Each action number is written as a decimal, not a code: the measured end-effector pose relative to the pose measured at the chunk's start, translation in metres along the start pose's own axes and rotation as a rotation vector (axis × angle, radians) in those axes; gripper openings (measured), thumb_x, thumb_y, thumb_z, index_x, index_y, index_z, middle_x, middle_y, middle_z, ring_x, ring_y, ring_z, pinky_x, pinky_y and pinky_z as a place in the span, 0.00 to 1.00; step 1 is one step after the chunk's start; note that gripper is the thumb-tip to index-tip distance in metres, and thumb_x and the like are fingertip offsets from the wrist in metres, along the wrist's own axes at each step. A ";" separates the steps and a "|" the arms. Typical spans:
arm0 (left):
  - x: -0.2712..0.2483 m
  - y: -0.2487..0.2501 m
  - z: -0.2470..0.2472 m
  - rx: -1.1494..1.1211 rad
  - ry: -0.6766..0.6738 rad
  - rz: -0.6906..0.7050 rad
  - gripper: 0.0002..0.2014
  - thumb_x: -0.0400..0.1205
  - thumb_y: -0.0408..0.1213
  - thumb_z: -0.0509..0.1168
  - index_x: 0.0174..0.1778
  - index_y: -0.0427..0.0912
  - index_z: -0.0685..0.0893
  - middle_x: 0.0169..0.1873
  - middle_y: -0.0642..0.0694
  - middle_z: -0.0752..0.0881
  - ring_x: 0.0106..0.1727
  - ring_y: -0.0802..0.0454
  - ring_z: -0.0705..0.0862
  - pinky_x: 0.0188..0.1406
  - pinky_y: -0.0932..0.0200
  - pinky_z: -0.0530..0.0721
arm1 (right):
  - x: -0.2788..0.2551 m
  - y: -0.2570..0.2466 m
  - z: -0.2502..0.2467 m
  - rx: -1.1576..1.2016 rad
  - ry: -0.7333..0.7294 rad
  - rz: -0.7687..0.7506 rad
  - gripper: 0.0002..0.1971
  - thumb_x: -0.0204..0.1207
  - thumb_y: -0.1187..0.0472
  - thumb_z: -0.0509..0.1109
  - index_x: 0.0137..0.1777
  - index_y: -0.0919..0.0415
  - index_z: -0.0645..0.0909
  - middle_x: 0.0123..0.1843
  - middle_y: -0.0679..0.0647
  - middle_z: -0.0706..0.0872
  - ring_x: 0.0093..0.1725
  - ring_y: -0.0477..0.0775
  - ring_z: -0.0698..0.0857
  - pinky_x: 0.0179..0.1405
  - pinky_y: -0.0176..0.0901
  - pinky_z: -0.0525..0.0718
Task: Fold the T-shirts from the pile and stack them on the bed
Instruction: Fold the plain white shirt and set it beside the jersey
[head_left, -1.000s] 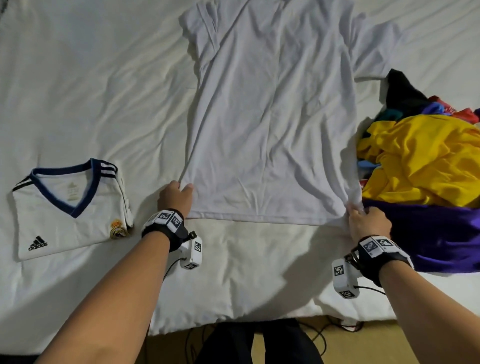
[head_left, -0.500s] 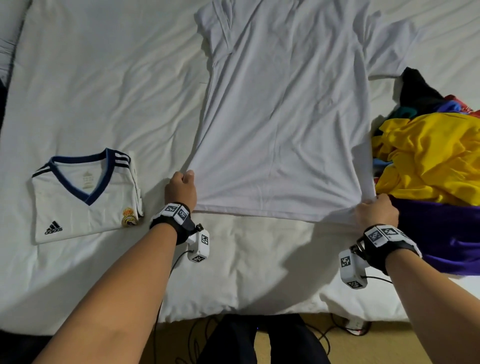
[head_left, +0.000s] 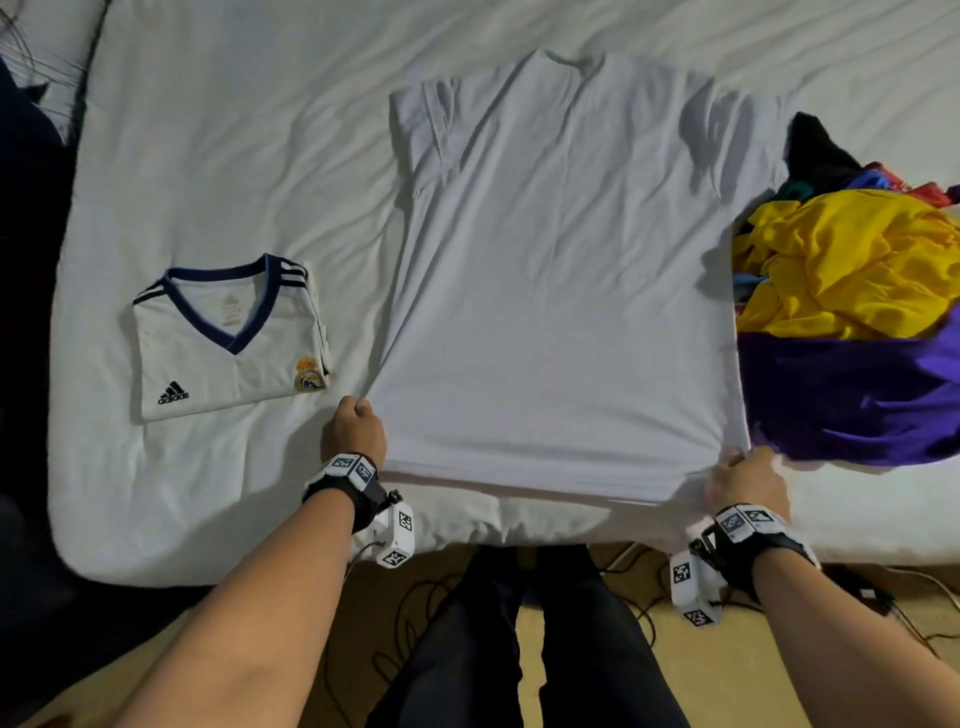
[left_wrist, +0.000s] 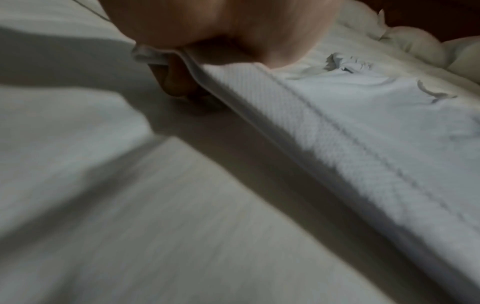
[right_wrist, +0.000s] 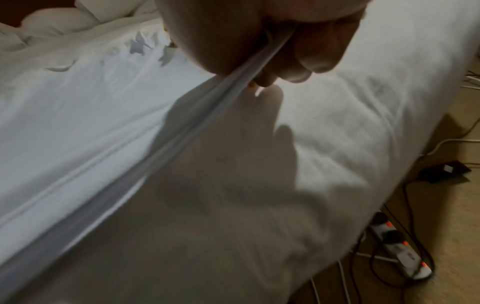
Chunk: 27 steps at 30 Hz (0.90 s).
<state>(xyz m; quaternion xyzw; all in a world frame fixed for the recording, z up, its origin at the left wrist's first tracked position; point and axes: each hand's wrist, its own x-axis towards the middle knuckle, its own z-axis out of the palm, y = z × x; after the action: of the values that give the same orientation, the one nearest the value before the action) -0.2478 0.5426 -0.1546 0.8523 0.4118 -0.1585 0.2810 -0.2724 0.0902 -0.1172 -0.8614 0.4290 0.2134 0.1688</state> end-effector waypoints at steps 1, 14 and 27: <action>-0.005 -0.008 0.003 0.011 0.001 -0.014 0.15 0.89 0.42 0.52 0.57 0.38 0.82 0.57 0.30 0.86 0.55 0.30 0.83 0.55 0.41 0.83 | -0.005 0.007 0.006 0.002 0.002 0.001 0.13 0.90 0.53 0.54 0.59 0.65 0.70 0.59 0.77 0.83 0.57 0.77 0.83 0.47 0.60 0.75; 0.005 0.004 0.011 -0.024 -0.027 0.036 0.29 0.90 0.58 0.49 0.62 0.36 0.83 0.62 0.31 0.85 0.62 0.31 0.82 0.58 0.43 0.74 | -0.036 -0.044 0.058 -0.090 0.153 -0.492 0.32 0.89 0.42 0.48 0.88 0.59 0.52 0.91 0.62 0.49 0.90 0.62 0.47 0.87 0.61 0.43; 0.039 0.021 -0.006 0.031 0.063 0.191 0.14 0.86 0.50 0.59 0.50 0.43 0.82 0.53 0.38 0.88 0.52 0.35 0.84 0.52 0.43 0.84 | -0.031 -0.091 0.097 -0.409 -0.090 -0.657 0.38 0.85 0.32 0.39 0.89 0.51 0.40 0.91 0.60 0.35 0.89 0.64 0.33 0.85 0.69 0.34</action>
<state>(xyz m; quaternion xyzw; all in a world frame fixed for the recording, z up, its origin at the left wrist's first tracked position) -0.2076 0.5592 -0.1622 0.8965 0.3349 -0.1104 0.2684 -0.2374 0.2094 -0.1740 -0.9585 0.0709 0.2668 0.0717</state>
